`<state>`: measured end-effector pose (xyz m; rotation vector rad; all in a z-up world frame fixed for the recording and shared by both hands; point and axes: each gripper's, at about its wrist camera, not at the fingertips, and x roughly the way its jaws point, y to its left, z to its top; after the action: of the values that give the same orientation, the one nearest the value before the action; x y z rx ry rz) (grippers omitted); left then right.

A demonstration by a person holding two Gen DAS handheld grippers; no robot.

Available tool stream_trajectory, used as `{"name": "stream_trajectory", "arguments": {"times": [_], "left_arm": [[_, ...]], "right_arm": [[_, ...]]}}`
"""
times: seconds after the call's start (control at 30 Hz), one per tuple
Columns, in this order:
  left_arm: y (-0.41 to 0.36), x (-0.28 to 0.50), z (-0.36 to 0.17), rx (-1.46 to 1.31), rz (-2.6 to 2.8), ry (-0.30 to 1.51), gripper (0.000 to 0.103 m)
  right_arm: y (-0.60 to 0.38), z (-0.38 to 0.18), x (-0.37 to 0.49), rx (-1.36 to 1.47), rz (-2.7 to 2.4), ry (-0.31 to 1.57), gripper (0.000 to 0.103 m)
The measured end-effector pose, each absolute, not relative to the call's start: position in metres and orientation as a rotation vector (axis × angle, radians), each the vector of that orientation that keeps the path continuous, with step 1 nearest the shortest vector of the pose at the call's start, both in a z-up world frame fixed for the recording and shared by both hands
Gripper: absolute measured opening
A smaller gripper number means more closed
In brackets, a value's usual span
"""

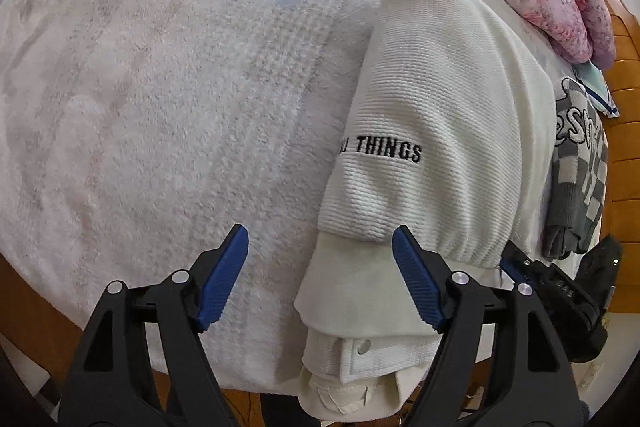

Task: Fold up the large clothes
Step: 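Lay the folded hem over the jacket with both tools and smooth it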

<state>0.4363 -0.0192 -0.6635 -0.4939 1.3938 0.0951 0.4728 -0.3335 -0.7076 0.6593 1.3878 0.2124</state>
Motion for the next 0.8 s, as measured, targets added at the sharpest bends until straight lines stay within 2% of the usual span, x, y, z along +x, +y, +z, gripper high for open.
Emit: {"name": "stream_trajectory", "arguments": {"times": [0.03, 0.13, 0.17, 0.2, 0.3, 0.37, 0.57, 0.6, 0.8], "left_arm": [[-0.016, 0.438, -0.664, -0.505, 0.095, 1.391, 0.076], [-0.009, 0.444, -0.667, -0.546, 0.093, 1.374, 0.079], [-0.007, 0.446, -0.668, -0.562, 0.089, 1.371, 0.080], [-0.004, 0.448, -0.669, -0.578, 0.086, 1.370, 0.080], [-0.004, 0.458, -0.673, -0.585, 0.082, 1.371, 0.080], [-0.006, 0.462, -0.676, -0.588, 0.072, 1.374, 0.081], [-0.009, 0.475, -0.687, -0.583, 0.018, 1.391, 0.086], [-0.009, 0.475, -0.688, -0.576, 0.013, 1.390, 0.089], [-0.009, 0.474, -0.696, -0.563, 0.002, 1.377, 0.092]], "right_arm": [[-0.333, -0.703, 0.478, 0.644, 0.221, 1.404, 0.025], [-0.335, -0.675, 0.492, 0.601, 0.267, 1.377, 0.038], [-0.338, -0.665, 0.494, 0.598, 0.282, 1.346, 0.053], [-0.346, -0.654, 0.500, 0.592, 0.291, 1.307, 0.062], [-0.364, -0.651, 0.518, 0.592, 0.293, 1.252, 0.064], [-0.371, -0.666, 0.538, 0.636, 0.299, 1.273, 0.067], [-0.381, -0.726, 0.578, 0.860, 0.414, 1.380, 0.069], [-0.384, -0.732, 0.580, 0.883, 0.436, 1.384, 0.074], [-0.381, -0.758, 0.583, 1.014, 0.538, 1.418, 0.077]]}}
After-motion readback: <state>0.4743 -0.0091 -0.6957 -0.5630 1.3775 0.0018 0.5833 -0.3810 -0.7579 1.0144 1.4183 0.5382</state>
